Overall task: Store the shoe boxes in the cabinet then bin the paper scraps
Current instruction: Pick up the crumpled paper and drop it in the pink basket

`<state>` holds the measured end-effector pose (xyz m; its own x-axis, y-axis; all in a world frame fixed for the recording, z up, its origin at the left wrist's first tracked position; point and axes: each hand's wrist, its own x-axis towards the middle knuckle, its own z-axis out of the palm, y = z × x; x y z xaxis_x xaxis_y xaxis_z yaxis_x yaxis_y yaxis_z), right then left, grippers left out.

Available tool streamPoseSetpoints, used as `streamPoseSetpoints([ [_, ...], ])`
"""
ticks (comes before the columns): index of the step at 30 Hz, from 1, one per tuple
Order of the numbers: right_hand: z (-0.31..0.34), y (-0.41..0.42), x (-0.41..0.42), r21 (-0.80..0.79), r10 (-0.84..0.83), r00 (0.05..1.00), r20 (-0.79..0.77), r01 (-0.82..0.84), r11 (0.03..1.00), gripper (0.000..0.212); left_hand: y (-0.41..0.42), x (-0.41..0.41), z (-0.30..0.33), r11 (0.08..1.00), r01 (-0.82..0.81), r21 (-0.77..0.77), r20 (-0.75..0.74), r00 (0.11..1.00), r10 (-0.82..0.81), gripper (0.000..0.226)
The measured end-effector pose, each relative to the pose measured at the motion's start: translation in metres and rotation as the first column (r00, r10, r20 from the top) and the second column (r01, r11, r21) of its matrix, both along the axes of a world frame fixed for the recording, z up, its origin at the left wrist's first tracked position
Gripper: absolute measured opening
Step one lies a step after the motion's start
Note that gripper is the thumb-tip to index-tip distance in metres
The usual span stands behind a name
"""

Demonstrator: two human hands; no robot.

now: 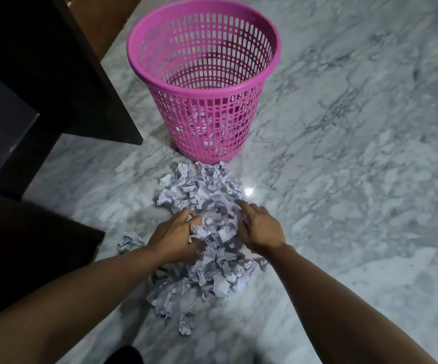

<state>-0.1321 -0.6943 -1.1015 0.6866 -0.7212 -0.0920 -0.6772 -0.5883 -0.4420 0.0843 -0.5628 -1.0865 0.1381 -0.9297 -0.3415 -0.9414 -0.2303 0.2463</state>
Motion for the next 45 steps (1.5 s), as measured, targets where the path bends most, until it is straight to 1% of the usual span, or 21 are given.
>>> streamPoseSetpoints([
  [3,0.003,-0.008,-0.014,-0.021,-0.018,1.000,0.010,0.018,1.000,0.033,-0.009,-0.004,0.020,0.997,0.012,0.073,-0.016,1.000,-0.011,0.059],
  [5,0.008,-0.013,-0.019,-0.016,-0.009,0.999,0.047,0.009,1.000,0.031,-0.015,-0.003,0.034,0.997,0.017,0.082,-0.031,0.999,-0.014,0.057],
  [9,0.035,-0.025,-0.014,-0.049,0.035,0.983,0.183,-0.026,0.998,0.040,-0.027,0.002,0.060,0.999,0.018,-0.048,-0.016,1.000,-0.019,0.043],
  [11,0.055,-0.034,-0.006,-0.082,0.064,0.961,0.268,-0.044,0.996,0.037,-0.031,0.002,0.078,0.986,-0.020,-0.166,-0.101,0.995,0.003,0.033],
  [13,0.079,-0.044,0.006,-0.093,0.065,0.930,0.363,-0.033,0.995,0.033,-0.036,0.004,0.099,0.949,-0.053,-0.312,-0.192,0.981,-0.009,0.011],
  [14,0.092,-0.049,0.012,-0.089,0.063,0.908,0.415,-0.028,0.996,0.032,-0.039,0.007,0.108,0.923,-0.068,-0.378,-0.241,0.970,-0.027,0.004],
  [17,0.130,-0.063,0.035,-0.057,0.036,0.804,0.593,-0.002,0.998,0.028,-0.053,0.015,0.151,0.806,-0.181,-0.563,-0.370,0.928,-0.051,0.020],
  [20,0.171,-0.078,0.060,0.029,-0.034,0.681,0.732,0.018,0.999,0.023,-0.076,0.024,0.198,0.657,-0.297,-0.693,-0.455,0.887,-0.079,0.020],
  [23,0.214,-0.097,0.083,0.018,-0.053,0.587,0.808,0.067,0.998,0.016,-0.100,0.031,0.235,0.512,-0.351,-0.784,-0.442,0.895,-0.063,0.019],
  [25,0.238,-0.113,0.101,0.014,-0.068,0.597,0.799,0.095,0.995,0.013,-0.120,0.038,0.249,0.449,-0.367,-0.815,-0.428,0.903,-0.041,0.007],
  [26,0.248,-0.123,0.110,0.010,-0.070,0.629,0.774,0.099,0.995,0.013,-0.133,0.042,0.253,0.413,-0.383,-0.826,-0.423,0.906,-0.005,0.002],
  [28,0.262,-0.146,0.129,-0.010,-0.081,0.722,0.687,0.120,0.993,0.015,-0.158,0.047,0.258,0.368,-0.405,-0.837,-0.406,0.910,0.077,0.005],
  [30,0.271,-0.168,0.147,-0.039,-0.101,0.801,0.590,0.153,0.987,0.028,-0.181,0.052,0.258,0.385,-0.404,-0.830,-0.373,0.914,0.156,0.008],
  [31,0.275,-0.178,0.155,-0.044,-0.116,0.831,0.545,0.166,0.985,0.034,-0.191,0.054,0.258,0.421,-0.409,-0.810,-0.355,0.912,0.205,0.017],
  [33,0.280,-0.193,0.168,-0.032,-0.139,0.882,0.451,0.172,0.985,0.041,-0.210,0.064,0.256,0.548,-0.431,-0.717,-0.306,0.901,0.309,0.043],
  [36,0.280,-0.208,0.181,-0.027,-0.098,0.941,0.323,0.112,0.993,0.055,-0.233,0.077,0.255,0.798,-0.448,-0.402,-0.208,0.894,0.398,0.090],
  [38,0.276,-0.215,0.184,0.010,-0.083,0.950,0.302,0.084,0.996,0.057,-0.242,0.081,0.252,0.876,-0.423,-0.230,-0.105,0.906,0.410,0.106],
  [40,0.272,-0.217,0.178,0.013,-0.083,0.934,0.347,0.084,0.996,0.052,-0.245,0.079,0.248,0.886,-0.392,-0.248,-0.067,0.919,0.388,0.099],
  [42,0.267,-0.214,0.166,-0.041,-0.104,0.873,0.476,0.141,0.989,0.049,-0.235,0.071,0.244,0.830,-0.351,-0.434,-0.087,0.933,0.349,0.077],
  [43,0.264,-0.211,0.156,-0.056,-0.117,0.810,0.575,0.182,0.982,0.046,-0.226,0.065,0.242,0.769,-0.311,-0.558,-0.089,0.944,0.318,0.063],
  [45,0.253,-0.195,0.133,-0.032,-0.118,0.618,0.777,0.226,0.974,0.037,-0.199,0.052,0.233,0.601,-0.165,-0.782,-0.055,0.979,0.198,0.037],
])
